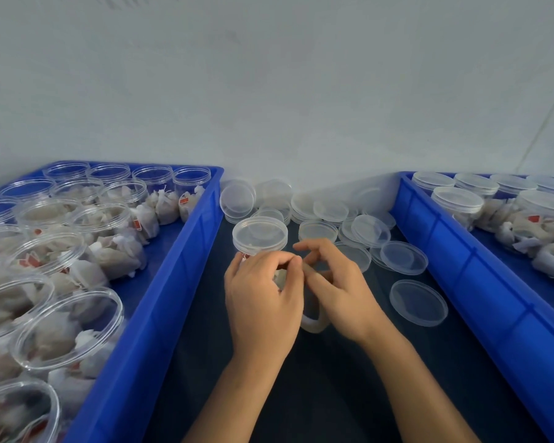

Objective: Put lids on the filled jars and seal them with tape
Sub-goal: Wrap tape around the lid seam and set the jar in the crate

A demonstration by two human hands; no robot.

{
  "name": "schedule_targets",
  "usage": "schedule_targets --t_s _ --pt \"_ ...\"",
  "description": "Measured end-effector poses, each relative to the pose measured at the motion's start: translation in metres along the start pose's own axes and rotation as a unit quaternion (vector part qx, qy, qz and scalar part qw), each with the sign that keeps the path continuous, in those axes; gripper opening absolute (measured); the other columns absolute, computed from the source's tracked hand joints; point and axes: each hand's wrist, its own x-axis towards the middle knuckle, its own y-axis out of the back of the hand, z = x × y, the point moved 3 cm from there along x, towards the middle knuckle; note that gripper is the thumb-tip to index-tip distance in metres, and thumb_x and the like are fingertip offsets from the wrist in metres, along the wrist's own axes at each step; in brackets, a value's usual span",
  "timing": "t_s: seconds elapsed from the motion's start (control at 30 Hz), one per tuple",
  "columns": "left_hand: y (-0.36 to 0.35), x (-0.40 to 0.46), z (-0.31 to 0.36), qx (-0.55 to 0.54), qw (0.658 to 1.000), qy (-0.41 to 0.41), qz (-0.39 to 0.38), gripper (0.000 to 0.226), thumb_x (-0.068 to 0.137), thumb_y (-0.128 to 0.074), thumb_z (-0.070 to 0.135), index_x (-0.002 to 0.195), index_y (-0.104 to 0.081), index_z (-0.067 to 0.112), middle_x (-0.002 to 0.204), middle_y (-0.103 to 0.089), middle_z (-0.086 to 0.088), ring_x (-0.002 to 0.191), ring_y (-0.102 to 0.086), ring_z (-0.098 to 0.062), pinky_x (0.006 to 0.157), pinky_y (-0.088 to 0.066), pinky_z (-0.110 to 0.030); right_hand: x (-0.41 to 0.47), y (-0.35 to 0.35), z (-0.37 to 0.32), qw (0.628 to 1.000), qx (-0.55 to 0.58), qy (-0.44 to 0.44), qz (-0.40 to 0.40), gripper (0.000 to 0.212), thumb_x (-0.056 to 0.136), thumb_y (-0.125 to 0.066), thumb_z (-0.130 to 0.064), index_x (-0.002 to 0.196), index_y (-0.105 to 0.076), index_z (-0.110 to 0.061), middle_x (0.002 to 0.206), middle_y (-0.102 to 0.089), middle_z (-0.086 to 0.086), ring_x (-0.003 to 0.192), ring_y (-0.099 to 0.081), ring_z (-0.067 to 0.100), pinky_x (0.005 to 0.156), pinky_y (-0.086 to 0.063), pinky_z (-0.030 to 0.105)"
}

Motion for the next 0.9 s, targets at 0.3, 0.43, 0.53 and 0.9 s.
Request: schedule_targets --t_s 0.3,0.43,0.53,0.9 --pt "0.005 0.002 0.002 0.011 1.0 -0.001 0.009 0.011 0.1 -0.068 0.026 0.093 -0.075 0.021 0.084 -0.068 0.014 0.082 -0.065 -0.008 0.085 -0.058 -0.049 0.003 0.002 0.001 0.982 0.149 -0.077 -0.087 0.01 0.104 -0.063 -0.022 0.109 -0.071 -0.026 0.071 -0.063 0.011 0.053 -0.05 0.02 0.05 -0.038 0.028" --pt "0.004 0.001 0.002 0.022 1.0 -0.016 0.013 0.009 0.101 -0.069 0.025 0.095 -0.073 0.021 0.084 -0.067 0.015 0.078 -0.064 -0.009 0.08 -0.058 -0.048 0.003 0.0 -0.001 0.996 0.064 -0.049 -0.031 0.013 0.104 -0.061 -0.023 0.104 -0.072 -0.031 0.072 -0.06 0.019 0.065 -0.049 0.028 0.06 -0.042 0.04" --pt "0.004 0.0 0.003 0.021 0.999 -0.021 0.014 0.009 0.102 -0.069 0.025 0.096 -0.074 0.02 0.086 -0.069 0.014 0.079 -0.065 -0.009 0.081 -0.058 -0.048 0.001 0.001 -0.004 0.986 -0.163 -0.004 0.024 0.018 0.099 -0.056 -0.028 0.105 -0.064 -0.043 0.07 -0.065 -0.005 0.068 -0.058 0.015 0.064 -0.047 0.039" --pt "0.003 0.002 -0.003 -0.045 0.996 0.073 0.014 0.016 0.102 -0.065 0.023 0.094 -0.077 0.019 0.081 -0.071 0.011 0.075 -0.066 -0.012 0.073 -0.056 -0.048 0.0 0.003 -0.008 0.992 -0.127 -0.015 -0.02 0.034 0.107 -0.045 -0.023 0.107 -0.07 -0.045 0.075 -0.064 -0.01 0.073 -0.059 0.012 0.071 -0.049 0.038"
